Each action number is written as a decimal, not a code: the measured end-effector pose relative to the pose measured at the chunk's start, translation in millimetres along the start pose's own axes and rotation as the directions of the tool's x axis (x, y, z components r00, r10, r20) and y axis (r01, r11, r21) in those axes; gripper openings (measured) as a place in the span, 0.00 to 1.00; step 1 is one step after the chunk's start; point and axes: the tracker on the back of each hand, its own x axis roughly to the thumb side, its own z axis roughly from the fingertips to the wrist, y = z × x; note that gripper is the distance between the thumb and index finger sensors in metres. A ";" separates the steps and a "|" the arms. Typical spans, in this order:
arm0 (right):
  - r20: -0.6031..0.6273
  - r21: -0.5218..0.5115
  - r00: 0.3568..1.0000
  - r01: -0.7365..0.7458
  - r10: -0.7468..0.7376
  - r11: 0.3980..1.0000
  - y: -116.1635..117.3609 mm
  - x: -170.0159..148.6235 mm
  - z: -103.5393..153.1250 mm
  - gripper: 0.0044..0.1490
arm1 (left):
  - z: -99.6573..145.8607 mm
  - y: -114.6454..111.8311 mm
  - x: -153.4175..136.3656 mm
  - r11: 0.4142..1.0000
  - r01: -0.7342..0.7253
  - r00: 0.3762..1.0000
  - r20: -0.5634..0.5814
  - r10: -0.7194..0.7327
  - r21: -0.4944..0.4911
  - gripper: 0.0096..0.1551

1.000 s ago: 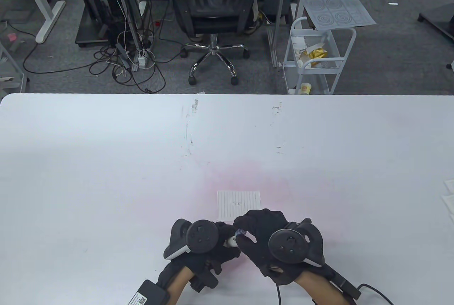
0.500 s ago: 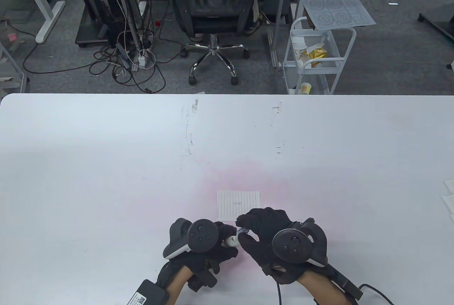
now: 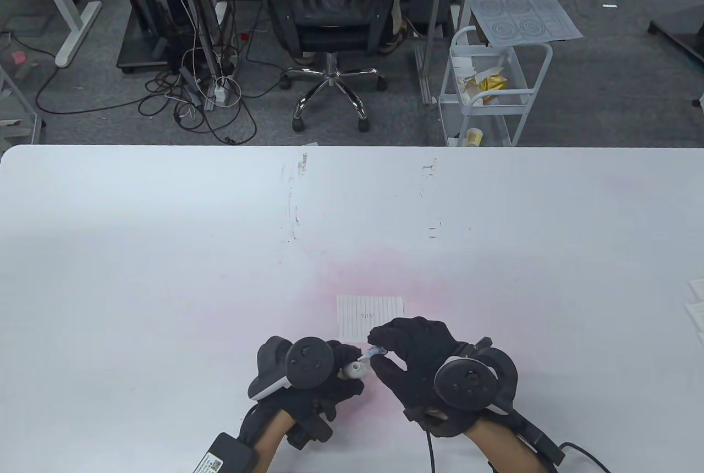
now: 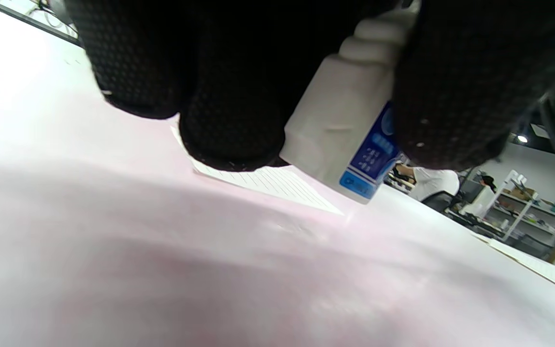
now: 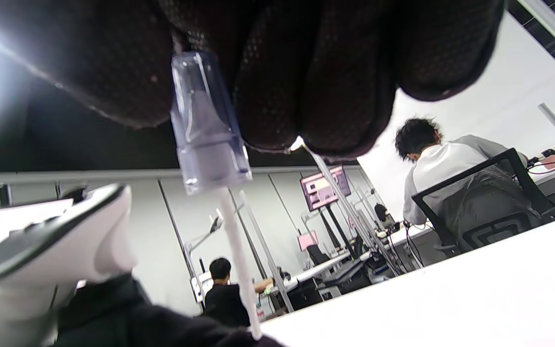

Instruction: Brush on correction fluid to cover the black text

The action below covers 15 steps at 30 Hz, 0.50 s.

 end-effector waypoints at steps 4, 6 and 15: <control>-0.064 -0.070 0.993 0.095 -0.099 0.993 -6.8 -18.6 -0.9 0.29 | 5.3 16.1 -22.2 0.996 -0.020 0.995 -0.094 0.027 0.081 0.34; -0.087 -0.089 0.989 0.109 -0.116 0.990 -8.9 -26.4 -1.3 0.29 | 9.3 24.8 -36.7 0.992 -0.032 0.987 -0.149 0.051 0.124 0.34; -0.138 -0.101 0.981 0.126 -0.139 0.987 -10.6 -40.1 -2.2 0.29 | 31.0 53.1 -93.7 0.965 0.003 0.922 -0.373 0.099 0.263 0.34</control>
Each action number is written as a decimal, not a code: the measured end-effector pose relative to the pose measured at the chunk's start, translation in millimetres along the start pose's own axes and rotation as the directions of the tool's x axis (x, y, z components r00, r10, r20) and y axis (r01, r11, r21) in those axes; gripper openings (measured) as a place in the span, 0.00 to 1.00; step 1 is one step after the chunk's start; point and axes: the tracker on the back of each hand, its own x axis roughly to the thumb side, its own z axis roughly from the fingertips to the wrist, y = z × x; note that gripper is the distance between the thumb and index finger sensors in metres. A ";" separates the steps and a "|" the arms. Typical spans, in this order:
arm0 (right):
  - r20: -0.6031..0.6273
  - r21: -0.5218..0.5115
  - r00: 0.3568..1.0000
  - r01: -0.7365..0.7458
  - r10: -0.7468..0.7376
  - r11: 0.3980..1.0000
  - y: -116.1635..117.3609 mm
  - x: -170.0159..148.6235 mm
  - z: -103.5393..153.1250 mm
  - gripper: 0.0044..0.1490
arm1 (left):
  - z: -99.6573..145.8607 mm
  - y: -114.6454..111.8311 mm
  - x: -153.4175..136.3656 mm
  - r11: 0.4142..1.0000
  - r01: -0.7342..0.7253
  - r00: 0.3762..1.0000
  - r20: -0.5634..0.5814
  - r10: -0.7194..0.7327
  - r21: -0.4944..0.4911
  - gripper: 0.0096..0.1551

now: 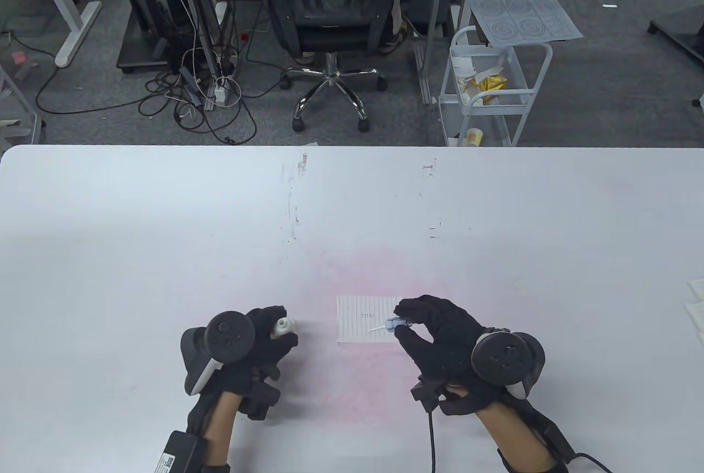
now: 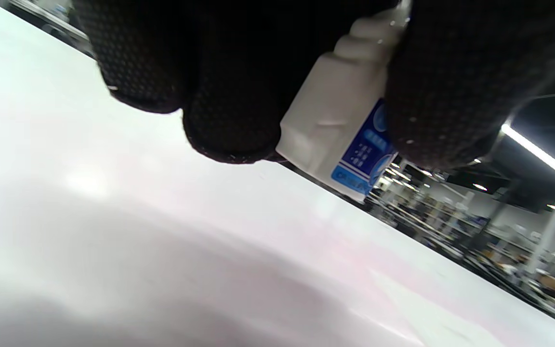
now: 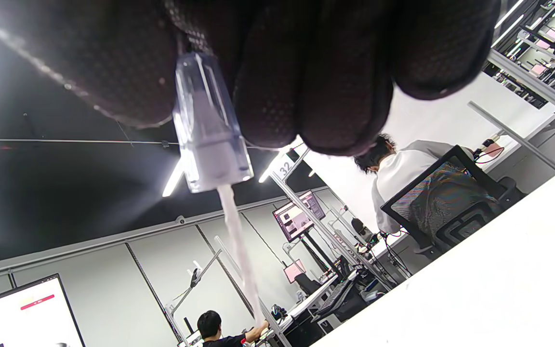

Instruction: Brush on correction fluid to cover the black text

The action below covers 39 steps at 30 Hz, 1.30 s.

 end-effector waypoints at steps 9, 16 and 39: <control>-0.020 -0.004 1.000 0.006 -0.006 1.000 -1.0 -3.3 -1.1 0.29 | 0.3 14.0 -47.9 0.992 0.076 0.967 -0.249 -0.049 0.100 0.34; -0.021 0.005 1.000 -0.003 0.003 1.000 0.6 -3.3 -1.3 0.29 | -2.7 5.2 -55.6 0.985 0.166 0.941 -0.306 -0.143 0.048 0.34; -0.025 0.012 1.000 -0.012 0.012 1.000 2.8 -4.5 -1.5 0.29 | 1.9 9.5 -52.5 0.985 0.172 0.946 -0.280 -0.163 0.008 0.42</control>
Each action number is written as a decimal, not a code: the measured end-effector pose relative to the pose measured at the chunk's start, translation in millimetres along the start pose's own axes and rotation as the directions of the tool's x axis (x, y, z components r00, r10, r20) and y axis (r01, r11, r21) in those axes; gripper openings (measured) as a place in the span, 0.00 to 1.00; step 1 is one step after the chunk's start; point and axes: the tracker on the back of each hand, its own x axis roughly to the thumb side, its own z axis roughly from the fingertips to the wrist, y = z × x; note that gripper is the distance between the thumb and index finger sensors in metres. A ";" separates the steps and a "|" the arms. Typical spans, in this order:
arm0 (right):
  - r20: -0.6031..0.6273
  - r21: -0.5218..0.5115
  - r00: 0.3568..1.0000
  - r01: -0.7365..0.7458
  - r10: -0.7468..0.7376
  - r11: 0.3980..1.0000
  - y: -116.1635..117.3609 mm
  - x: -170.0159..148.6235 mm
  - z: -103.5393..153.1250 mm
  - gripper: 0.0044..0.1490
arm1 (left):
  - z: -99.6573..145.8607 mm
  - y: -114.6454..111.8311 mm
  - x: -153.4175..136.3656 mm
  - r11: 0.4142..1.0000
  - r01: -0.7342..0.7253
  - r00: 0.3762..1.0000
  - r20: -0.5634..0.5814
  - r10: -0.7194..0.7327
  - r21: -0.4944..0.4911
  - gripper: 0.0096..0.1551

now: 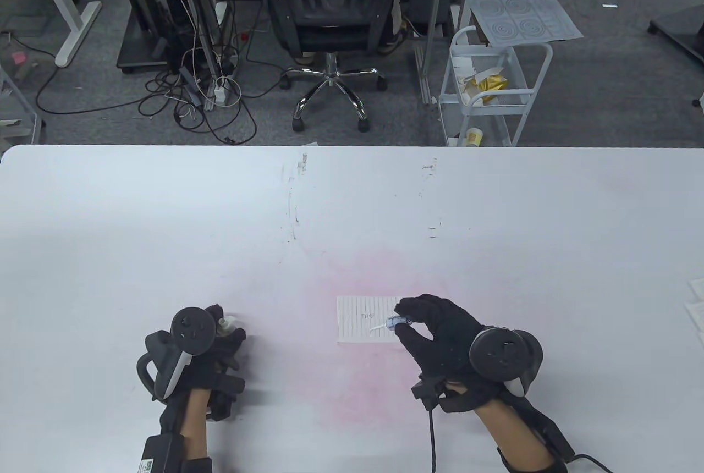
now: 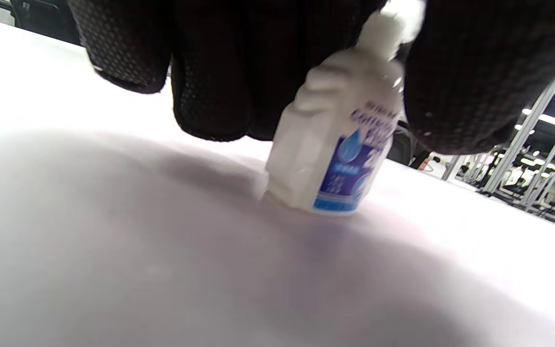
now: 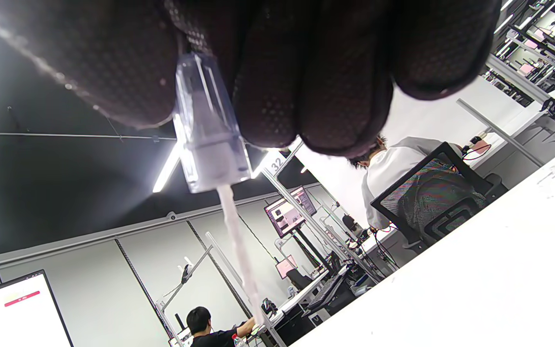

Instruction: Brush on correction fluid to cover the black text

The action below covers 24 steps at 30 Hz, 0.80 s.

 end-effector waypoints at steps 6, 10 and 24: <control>-0.006 -0.008 1.000 0.007 -0.007 1.000 -1.7 -0.9 0.0 0.29 | 8.9 14.5 13.6 0.997 -0.002 0.999 0.049 -0.002 0.080 0.51; -0.011 -0.013 1.000 0.012 -0.013 1.000 -2.7 -1.5 -0.2 0.29 | 13.7 25.5 17.3 0.989 -0.023 0.997 0.073 0.013 0.146 0.52; -0.042 -0.042 0.999 -0.019 0.017 0.999 -3.3 -10.6 -3.9 0.29 | 60.4 45.4 93.4 0.908 -0.004 0.923 0.351 -0.158 0.419 0.46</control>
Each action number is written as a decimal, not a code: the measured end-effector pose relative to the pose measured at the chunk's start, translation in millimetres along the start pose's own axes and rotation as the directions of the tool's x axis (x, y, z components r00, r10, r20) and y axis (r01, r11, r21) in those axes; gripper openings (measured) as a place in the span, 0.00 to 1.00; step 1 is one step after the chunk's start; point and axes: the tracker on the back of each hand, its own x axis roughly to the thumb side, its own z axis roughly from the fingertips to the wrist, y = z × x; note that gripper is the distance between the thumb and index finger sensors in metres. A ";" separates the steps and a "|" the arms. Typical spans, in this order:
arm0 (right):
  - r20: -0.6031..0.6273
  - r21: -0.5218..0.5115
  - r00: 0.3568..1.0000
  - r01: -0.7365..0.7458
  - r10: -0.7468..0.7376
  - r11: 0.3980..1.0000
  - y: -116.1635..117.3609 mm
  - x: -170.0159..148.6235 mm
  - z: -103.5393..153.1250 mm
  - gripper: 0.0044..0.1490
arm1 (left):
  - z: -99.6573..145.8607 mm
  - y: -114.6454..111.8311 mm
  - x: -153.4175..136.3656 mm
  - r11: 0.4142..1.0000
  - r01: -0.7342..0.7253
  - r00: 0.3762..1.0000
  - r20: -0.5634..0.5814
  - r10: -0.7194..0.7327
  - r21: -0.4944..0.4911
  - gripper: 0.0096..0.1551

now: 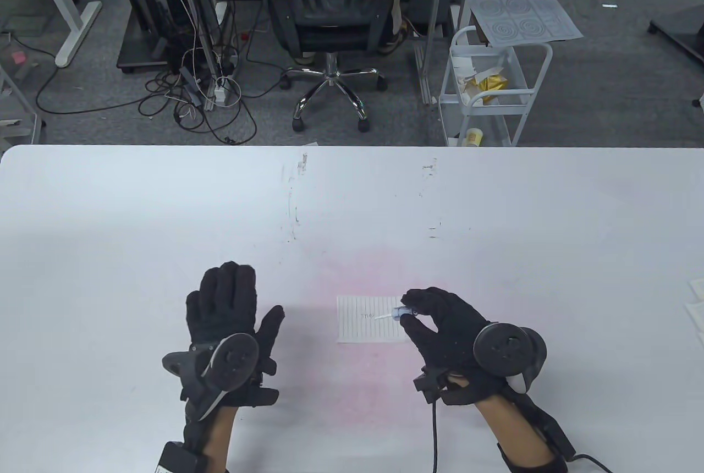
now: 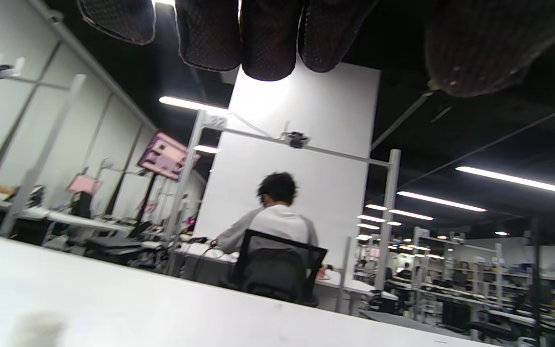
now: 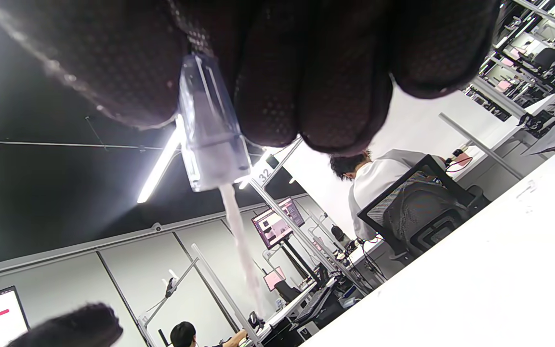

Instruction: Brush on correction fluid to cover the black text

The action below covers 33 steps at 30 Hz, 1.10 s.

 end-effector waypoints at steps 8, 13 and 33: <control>-0.028 -0.007 0.997 -0.067 0.067 0.998 7.9 -10.0 -4.0 0.29 | 8.3 -31.1 66.1 0.994 0.051 0.971 0.237 -0.026 -0.100 0.39; -0.046 0.003 0.994 -0.094 0.094 0.996 15.1 -15.4 -6.3 0.29 | 11.0 -67.5 86.6 0.952 0.184 0.941 0.324 -0.098 -0.246 0.38; -0.051 0.101 0.963 -0.260 0.266 0.960 59.9 -32.9 -7.1 0.27 | 15.8 -129.1 87.2 0.685 0.190 0.941 0.329 0.077 -0.703 0.35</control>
